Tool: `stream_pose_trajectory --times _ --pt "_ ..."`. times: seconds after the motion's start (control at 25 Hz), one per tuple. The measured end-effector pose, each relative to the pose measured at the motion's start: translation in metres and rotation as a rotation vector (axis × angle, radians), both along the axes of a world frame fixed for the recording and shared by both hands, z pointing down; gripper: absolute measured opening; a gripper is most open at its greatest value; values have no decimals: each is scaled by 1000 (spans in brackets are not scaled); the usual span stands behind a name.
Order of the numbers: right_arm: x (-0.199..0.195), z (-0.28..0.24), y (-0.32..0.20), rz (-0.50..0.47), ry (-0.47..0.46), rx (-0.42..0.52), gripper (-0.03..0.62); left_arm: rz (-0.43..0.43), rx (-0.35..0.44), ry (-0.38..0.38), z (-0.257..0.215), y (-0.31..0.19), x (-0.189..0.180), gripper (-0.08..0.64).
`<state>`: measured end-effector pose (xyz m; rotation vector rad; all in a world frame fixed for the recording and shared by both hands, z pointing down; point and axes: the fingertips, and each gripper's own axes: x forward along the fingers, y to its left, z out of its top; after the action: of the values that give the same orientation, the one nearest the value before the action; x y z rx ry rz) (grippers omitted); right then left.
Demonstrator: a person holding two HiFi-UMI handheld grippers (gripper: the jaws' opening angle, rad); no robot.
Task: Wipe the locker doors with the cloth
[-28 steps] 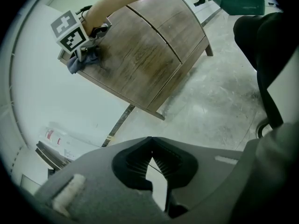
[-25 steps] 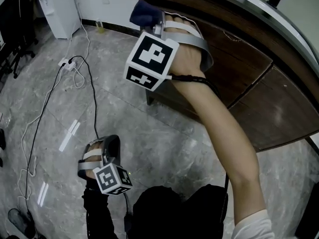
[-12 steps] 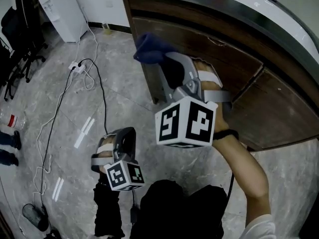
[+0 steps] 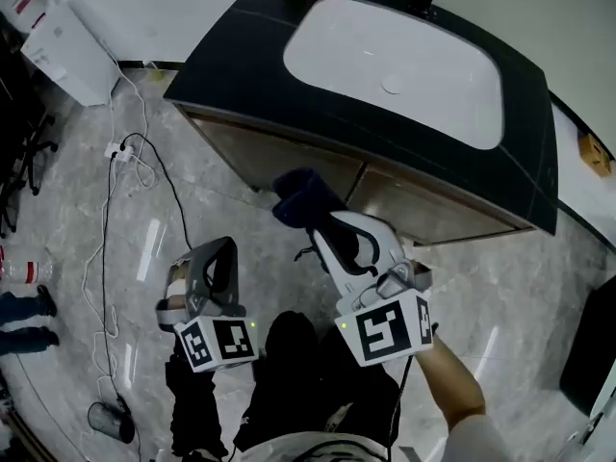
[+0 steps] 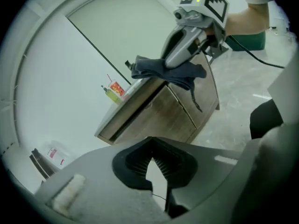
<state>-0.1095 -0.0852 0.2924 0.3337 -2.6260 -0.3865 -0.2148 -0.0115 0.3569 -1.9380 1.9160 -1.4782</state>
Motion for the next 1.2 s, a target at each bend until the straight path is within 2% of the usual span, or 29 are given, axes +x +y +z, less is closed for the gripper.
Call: stream_pose_trajectory --times 0.16,0.36,0.44,0.56,0.68,0.92,1.04,1.2 --pt "51 -75 2 103 -105 -62 69 -3 85 93 -93 -11 20 2" --pt "114 -160 0 309 -132 -81 69 -33 184 178 -201 -9 33 2" --pt "134 -196 0 371 -165 -83 69 -36 232 244 -246 -10 41 2" --pt "156 -244 5 439 -211 -91 69 1 290 358 -302 -8 57 2" --pt "171 -283 14 495 -229 -63 69 65 343 401 -349 -3 69 2" --pt "207 -339 34 618 -305 -44 69 146 388 480 -410 9 93 2" --pt "218 -356 47 678 -335 -44 69 172 420 567 -428 18 110 2" --pt "225 -366 69 691 -338 -23 69 162 439 652 -437 36 133 2"
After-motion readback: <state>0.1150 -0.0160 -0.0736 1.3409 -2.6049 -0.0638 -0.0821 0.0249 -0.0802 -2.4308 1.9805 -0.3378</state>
